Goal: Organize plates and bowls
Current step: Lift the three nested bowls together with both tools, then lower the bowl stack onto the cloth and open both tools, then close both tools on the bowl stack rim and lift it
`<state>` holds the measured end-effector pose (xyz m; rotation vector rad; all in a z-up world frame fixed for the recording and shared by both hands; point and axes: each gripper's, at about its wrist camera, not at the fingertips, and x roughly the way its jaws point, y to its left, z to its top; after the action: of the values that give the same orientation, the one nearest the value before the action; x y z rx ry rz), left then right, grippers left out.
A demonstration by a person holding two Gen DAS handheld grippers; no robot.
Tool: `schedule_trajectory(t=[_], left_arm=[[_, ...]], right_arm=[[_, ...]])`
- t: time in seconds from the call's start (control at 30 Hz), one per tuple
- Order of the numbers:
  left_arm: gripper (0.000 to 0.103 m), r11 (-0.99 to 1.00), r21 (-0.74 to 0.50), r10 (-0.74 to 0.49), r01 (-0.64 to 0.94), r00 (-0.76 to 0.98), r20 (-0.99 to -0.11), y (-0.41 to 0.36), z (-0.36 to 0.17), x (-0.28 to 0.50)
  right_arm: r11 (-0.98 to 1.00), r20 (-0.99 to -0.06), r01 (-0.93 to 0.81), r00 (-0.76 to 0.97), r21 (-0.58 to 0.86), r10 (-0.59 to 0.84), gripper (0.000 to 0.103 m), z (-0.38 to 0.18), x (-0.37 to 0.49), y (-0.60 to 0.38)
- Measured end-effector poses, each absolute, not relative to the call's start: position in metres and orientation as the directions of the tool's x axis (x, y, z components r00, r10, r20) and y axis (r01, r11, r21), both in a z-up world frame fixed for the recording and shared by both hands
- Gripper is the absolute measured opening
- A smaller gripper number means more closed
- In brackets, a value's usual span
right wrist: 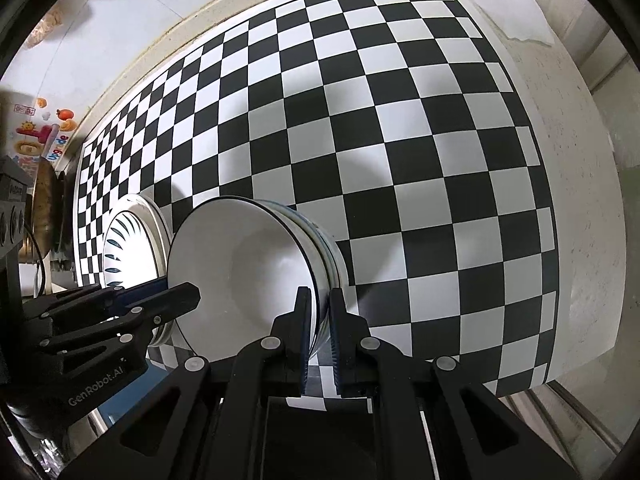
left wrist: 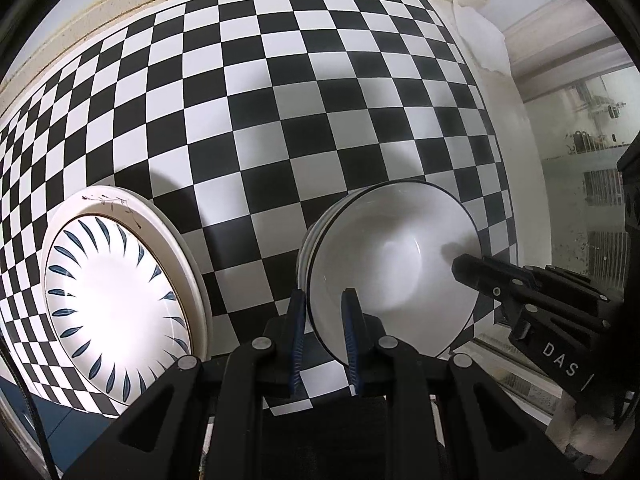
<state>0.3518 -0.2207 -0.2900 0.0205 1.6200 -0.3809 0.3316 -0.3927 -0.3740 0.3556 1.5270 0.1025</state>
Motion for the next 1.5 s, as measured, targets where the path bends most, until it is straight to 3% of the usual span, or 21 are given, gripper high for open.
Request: schedule_trajectory(t=[0.33,0.63,0.7,0.8,0.97,1.17,1.5], left_arm=[[0.016,0.942,-0.198,-0.206,0.272,-0.001,-0.979,-0.215,-0.262,0.335],[0.017,0.947,-0.157,-0.198,0.279,0.124,-0.972,-0.196,-0.217,0.303],[0.017,0.95,-0.161,-0.203,0.267,0.139,-0.969,-0.189,-0.207,0.296],[0.017,0.953,-0.156,-0.204,0.26,0.167,-0.965,-0.182,-0.193,0.288],[0.027,0.953,-0.147,-0.208,0.264,0.219,-0.953,-0.175,-0.17,0.275],[0.03,0.947,-0.177,-0.239,0.268,0.221,-0.945,-0.17,-0.157,0.266],[0.031,0.941,-0.186,-0.251,0.284,0.211,-0.945,-0.168,-0.155,0.269]], right_arm=[[0.955,-0.962,0.129,0.088,0.267,0.257,0.011,-0.355,0.323,-0.39],[0.969,-0.957,0.064,0.185,0.239,0.224,0.011,-0.301,0.28,-0.363],[0.971,-0.954,0.056,0.208,0.232,0.216,0.015,-0.288,0.269,-0.358],[0.975,-0.948,0.044,0.246,0.219,0.201,0.03,-0.267,0.255,-0.35],[0.98,-0.943,0.053,0.287,0.191,0.169,0.075,-0.244,0.238,-0.343],[0.983,-0.941,0.083,0.313,0.164,0.131,0.083,-0.227,0.23,-0.345],[0.978,-0.934,0.125,0.34,0.165,0.114,0.086,-0.214,0.229,-0.348]])
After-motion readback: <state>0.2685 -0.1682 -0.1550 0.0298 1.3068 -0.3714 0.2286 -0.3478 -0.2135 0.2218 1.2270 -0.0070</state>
